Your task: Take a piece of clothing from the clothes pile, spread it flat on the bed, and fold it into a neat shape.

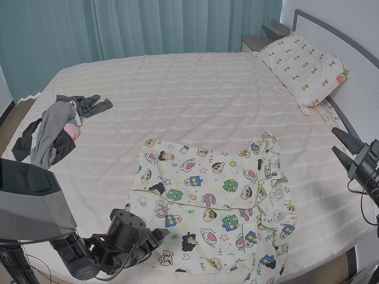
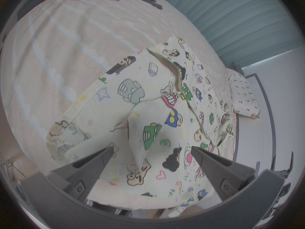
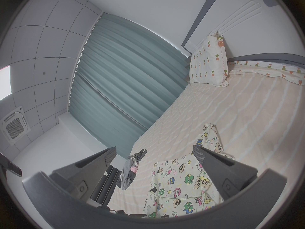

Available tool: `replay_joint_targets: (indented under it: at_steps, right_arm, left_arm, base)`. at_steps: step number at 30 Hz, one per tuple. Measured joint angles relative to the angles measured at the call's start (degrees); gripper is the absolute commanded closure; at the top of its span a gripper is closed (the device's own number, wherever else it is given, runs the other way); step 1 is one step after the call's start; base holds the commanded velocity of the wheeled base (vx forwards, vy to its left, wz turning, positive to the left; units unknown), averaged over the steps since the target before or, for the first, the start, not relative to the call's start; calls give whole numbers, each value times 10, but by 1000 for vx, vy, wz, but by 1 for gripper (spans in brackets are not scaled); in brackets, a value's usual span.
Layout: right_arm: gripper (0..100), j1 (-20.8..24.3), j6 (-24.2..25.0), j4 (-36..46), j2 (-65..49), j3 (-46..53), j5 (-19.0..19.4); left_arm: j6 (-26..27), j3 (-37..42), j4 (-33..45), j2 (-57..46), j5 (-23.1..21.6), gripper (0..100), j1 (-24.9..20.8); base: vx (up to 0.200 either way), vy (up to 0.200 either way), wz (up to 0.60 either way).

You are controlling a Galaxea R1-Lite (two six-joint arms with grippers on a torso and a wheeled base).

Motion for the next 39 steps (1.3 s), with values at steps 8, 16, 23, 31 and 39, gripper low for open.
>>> replay_joint_targets:
  at_steps: [8,16,23,31,39]
  right_arm:
    - [0,0,0,0,-1,3,1]
    - [0,2,0,-1,0,7,2]
    - [0,2,0,-2,0,7,2]
    - [0,2,0,-1,-2,7,2]
    - [0,2,0,-1,-2,7,2]
  left_arm:
    - [1,-7,-27,36,11,0,6]
    - [0,-12,-39,49,24,100,17]
    - [4,-7,-38,40,49,100,27]
    - [48,8,-40,13,72,100,53]
    - [122,19,-115,-3,87,100,104]
  base:
    - [0,0,0]
    - [0,0,0]
    - [0,0,0]
    - [0,0,0]
    - [0,0,0]
